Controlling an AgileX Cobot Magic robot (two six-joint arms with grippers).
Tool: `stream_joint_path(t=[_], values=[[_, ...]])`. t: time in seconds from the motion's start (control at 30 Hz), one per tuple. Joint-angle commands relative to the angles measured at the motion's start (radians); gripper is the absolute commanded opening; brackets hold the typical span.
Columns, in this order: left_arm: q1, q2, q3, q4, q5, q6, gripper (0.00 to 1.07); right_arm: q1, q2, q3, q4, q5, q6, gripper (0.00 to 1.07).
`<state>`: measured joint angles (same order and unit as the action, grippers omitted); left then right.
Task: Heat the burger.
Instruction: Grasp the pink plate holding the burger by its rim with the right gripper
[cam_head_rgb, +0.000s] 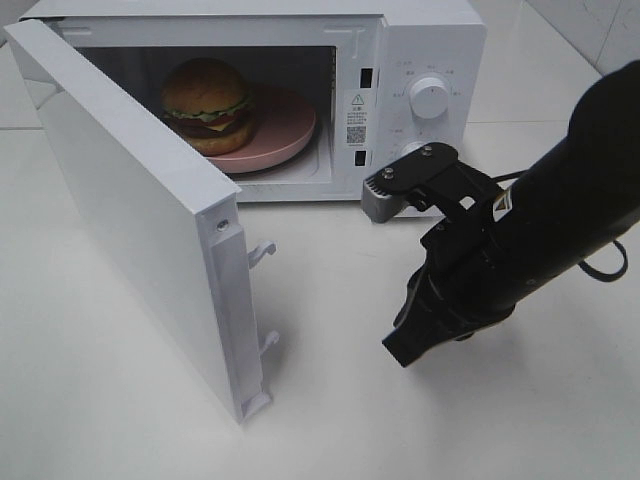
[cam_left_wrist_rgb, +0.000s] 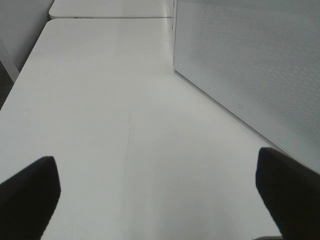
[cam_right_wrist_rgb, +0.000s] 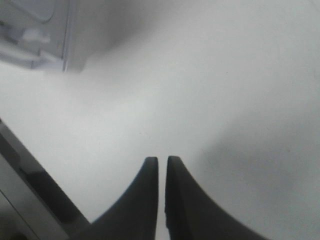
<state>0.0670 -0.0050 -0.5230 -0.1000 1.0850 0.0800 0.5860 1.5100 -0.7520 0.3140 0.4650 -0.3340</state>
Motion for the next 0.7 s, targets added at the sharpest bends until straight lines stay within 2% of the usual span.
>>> stream_joint_path(t=[0.03, 0.17, 0.23, 0.37, 0.4, 0.43, 0.5, 0.53, 0.6, 0.63, 0.67, 0.7], values=[[0.0, -0.006, 0.004, -0.003, -0.012, -0.004, 1.0, -0.004, -0.011, -0.072, -0.092, 0.165, -0.227, 0.09], [0.0, -0.006, 0.004, -0.003, -0.012, -0.004, 1.0, -0.004, -0.011, -0.114, -0.147, 0.227, -0.366, 0.1], [0.0, -0.006, 0.004, -0.003, -0.012, -0.004, 1.0, -0.004, -0.011, -0.149, -0.209, 0.264, -0.511, 0.14], [0.0, -0.006, 0.004, -0.003, -0.012, -0.004, 1.0, -0.004, -0.011, -0.177, -0.256, 0.27, -0.627, 0.19], [0.0, -0.006, 0.004, -0.003, -0.012, -0.004, 1.0, -0.004, -0.011, -0.196, -0.274, 0.269, -0.706, 0.23], [0.0, -0.006, 0.004, -0.003, -0.012, -0.004, 1.0, -0.004, -0.011, -0.196, -0.274, 0.269, -0.706, 0.23], [0.0, -0.006, 0.004, -0.003, -0.012, -0.004, 1.0, -0.004, -0.011, -0.22, -0.307, 0.265, -0.795, 0.33], [0.0, -0.006, 0.004, -0.003, -0.012, -0.004, 1.0, -0.004, -0.011, -0.22, -0.307, 0.265, -0.795, 0.33], [0.0, -0.006, 0.004, -0.003, -0.012, -0.004, 1.0, -0.004, -0.011, -0.241, -0.358, 0.247, -0.835, 0.44], [0.0, -0.006, 0.004, -0.003, -0.012, -0.004, 1.0, -0.004, -0.011, -0.241, -0.358, 0.247, -0.835, 0.44], [0.0, -0.006, 0.004, -0.003, -0.012, -0.004, 1.0, -0.004, -0.011, -0.249, -0.399, 0.212, -0.839, 0.55], [0.0, -0.006, 0.004, -0.003, -0.012, -0.004, 1.0, -0.004, -0.011, -0.249, -0.399, 0.212, -0.839, 0.55]])
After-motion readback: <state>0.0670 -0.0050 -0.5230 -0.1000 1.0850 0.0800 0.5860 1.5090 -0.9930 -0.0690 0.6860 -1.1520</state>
